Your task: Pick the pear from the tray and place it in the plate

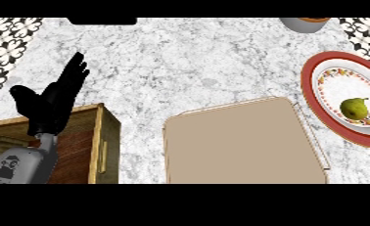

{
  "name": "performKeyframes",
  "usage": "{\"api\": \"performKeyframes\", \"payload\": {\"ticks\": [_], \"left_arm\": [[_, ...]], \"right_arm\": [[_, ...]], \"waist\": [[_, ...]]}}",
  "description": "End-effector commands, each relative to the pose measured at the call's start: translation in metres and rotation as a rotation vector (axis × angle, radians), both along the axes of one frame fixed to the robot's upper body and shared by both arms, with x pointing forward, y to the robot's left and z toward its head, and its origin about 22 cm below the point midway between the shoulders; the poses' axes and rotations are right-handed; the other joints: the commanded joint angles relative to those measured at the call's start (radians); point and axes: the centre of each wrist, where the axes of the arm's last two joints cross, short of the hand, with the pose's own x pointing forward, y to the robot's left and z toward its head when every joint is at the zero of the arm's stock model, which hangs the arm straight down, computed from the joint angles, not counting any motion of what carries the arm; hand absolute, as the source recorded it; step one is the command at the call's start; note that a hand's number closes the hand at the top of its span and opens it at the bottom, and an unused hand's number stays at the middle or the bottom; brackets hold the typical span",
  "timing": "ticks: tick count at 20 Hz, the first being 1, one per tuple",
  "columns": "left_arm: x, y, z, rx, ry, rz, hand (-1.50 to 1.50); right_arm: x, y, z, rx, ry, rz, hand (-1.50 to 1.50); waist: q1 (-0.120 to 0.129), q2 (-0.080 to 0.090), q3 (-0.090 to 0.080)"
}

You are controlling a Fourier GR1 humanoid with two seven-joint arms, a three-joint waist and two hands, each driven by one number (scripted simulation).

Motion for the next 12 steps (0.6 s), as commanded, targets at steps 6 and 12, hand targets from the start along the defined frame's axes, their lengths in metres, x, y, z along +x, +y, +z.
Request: {"api": "performKeyframes", "payload": {"ticks": [6,12], "left_arm": [[-0.003,-0.005,-0.02,0.008,0.082,-0.009,0.0],[0.0,-0.001,-0.022,0.008,0.072,0.007,0.0]], "right_arm": [[-0.015,-0.014,0.002,0.096,-0.079,0.124,-1.5],[-0.027,-0.024,0.003,0.063,-0.035,0.087,-1.5]], "waist": [[0.014,0.02,-0.011],[0.013,0.024,-0.011]]}}
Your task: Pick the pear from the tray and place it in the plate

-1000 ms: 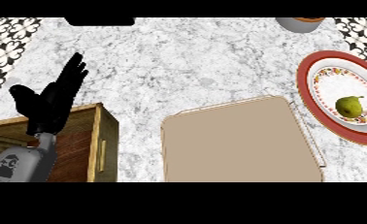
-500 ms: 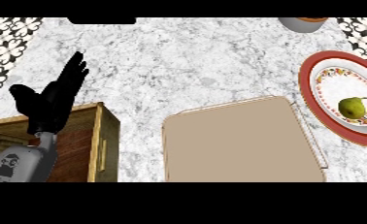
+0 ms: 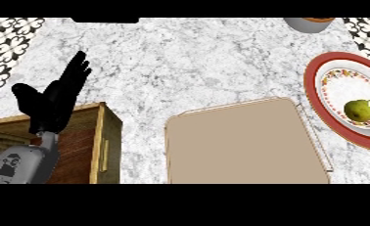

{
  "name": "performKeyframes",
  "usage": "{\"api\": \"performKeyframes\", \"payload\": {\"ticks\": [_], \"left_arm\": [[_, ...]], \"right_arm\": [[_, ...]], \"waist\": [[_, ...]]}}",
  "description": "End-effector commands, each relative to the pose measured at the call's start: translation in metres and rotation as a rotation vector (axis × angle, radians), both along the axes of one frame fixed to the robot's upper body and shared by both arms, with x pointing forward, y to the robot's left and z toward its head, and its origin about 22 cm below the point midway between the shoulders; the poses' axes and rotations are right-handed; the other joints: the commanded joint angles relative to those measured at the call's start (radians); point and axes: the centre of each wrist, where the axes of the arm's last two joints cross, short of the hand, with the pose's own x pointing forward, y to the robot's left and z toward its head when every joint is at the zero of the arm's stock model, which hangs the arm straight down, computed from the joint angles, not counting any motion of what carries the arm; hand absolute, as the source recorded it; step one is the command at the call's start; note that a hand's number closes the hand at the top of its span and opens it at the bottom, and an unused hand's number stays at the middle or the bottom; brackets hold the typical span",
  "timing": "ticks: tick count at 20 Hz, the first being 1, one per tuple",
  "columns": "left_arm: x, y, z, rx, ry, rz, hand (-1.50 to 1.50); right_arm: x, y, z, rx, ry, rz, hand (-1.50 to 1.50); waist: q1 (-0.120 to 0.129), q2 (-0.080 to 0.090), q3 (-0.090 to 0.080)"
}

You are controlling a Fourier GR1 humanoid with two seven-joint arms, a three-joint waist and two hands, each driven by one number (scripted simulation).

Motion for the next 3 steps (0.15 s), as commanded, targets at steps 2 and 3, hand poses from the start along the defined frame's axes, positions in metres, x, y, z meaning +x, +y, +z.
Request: {"api": "performKeyframes", "payload": {"ticks": [2,3], "left_arm": [[-0.014,0.002,-0.029,0.0,0.088,0.021,0.0],[-0.006,-0.001,-0.023,0.007,0.075,0.011,0.0]], "right_arm": [[-0.016,-0.011,-0.003,0.077,-0.035,0.135,-1.5],[-0.01,-0.009,0.002,0.063,-0.039,0.134,-1.5]], "waist": [[0.011,0.012,-0.011],[0.012,0.016,-0.011]]}}
